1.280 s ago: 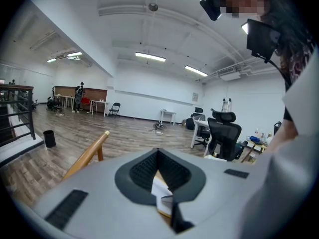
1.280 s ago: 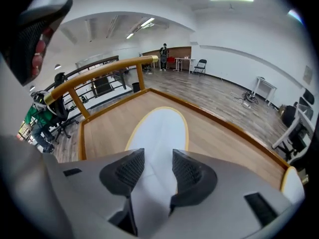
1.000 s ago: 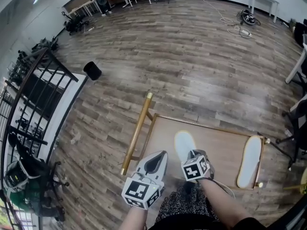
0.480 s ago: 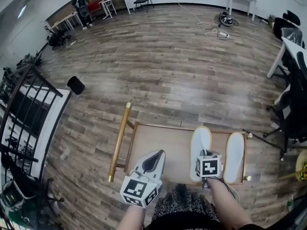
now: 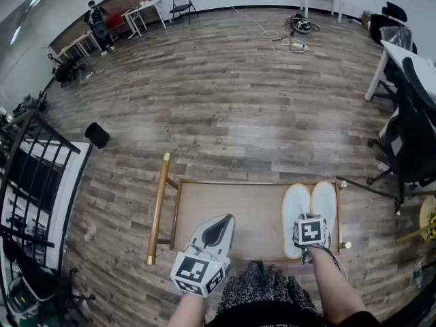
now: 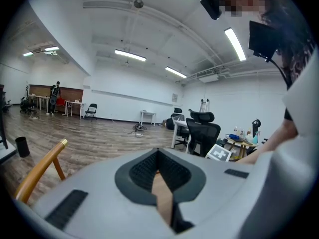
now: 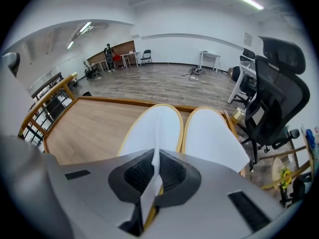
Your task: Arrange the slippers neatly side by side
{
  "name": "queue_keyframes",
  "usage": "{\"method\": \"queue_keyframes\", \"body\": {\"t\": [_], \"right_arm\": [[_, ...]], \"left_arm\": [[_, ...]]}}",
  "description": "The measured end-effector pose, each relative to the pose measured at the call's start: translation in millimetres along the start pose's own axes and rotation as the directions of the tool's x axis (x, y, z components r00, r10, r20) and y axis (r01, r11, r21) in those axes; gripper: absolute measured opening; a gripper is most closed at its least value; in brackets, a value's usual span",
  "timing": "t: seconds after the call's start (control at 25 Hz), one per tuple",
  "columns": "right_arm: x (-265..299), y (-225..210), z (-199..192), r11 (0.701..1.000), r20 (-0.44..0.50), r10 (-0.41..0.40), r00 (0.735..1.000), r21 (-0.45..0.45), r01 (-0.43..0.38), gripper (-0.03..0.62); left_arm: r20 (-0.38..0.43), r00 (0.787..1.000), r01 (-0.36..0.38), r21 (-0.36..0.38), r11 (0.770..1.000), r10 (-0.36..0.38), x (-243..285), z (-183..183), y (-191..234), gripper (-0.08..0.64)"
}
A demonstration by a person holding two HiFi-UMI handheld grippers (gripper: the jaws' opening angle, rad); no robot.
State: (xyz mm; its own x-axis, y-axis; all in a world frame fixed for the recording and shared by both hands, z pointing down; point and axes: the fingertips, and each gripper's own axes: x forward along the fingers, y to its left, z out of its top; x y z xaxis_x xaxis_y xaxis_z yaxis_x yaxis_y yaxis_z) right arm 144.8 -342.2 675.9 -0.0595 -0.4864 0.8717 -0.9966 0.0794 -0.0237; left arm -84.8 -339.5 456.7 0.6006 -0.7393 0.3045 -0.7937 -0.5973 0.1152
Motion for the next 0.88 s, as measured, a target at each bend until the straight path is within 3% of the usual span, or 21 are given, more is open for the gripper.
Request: {"method": "queue_keyframes", "body": {"t": [0.12, 0.28, 0.4, 0.48, 0.6, 0.8, 0.88], "right_arm": [[5.5, -1.5, 4.0, 0.999, 0.025, -0.005, 1.0, -0.052, 0.007, 0.012], [5.7, -4.1, 0.7, 1.0, 0.0, -0.011, 1.0, 0.013, 0.011, 0.014], [1.5, -3.6, 2.3, 1.0, 0.029, 0.012, 1.0, 0.006, -0.012, 0.02], [-2.9, -0.7, 1.0, 0.999, 0.04, 0.051, 0.998, 0.007, -0.052, 0.085], [-16.4, -1.4, 0.8, 0.995, 0.056, 0.09, 0.994, 0.037, -0.092, 0.11], [-61.7, -18.2, 28.5, 0.991, 0.21, 0.076, 0.975, 0.095, -0.097, 0.106], [-85.8, -21.1, 42.5, 0.991, 0.294, 0.082, 0.952, 0.081, -0.111, 0.032]], "left_arm": [[-0.003, 1.0, -0.005, 0.002, 1.0, 0.005, -2.6, -0.6, 0.1, -0.005], [-0.004, 1.0, -0.01, 0.004, 1.0, 0.01, -5.0, -0.3, 1.7, -0.005], [-0.004, 1.0, -0.008, 0.006, 1.0, 0.008, -5.7, -0.3, 0.1, -0.005], [-0.002, 1.0, -0.005, 0.004, 1.0, 0.005, -6.2, 0.4, -1.9, -0.005], [0.003, 1.0, -0.001, 0.006, 1.0, 0.001, -5.0, 3.5, -4.4, -0.005], [0.021, 1.0, 0.006, 0.015, 1.0, -0.006, -0.3, 12.7, -10.0, -0.005], [0.026, 1.0, 0.005, 0.015, 1.0, -0.005, 0.6, 14.2, -14.2, -0.005]]}}
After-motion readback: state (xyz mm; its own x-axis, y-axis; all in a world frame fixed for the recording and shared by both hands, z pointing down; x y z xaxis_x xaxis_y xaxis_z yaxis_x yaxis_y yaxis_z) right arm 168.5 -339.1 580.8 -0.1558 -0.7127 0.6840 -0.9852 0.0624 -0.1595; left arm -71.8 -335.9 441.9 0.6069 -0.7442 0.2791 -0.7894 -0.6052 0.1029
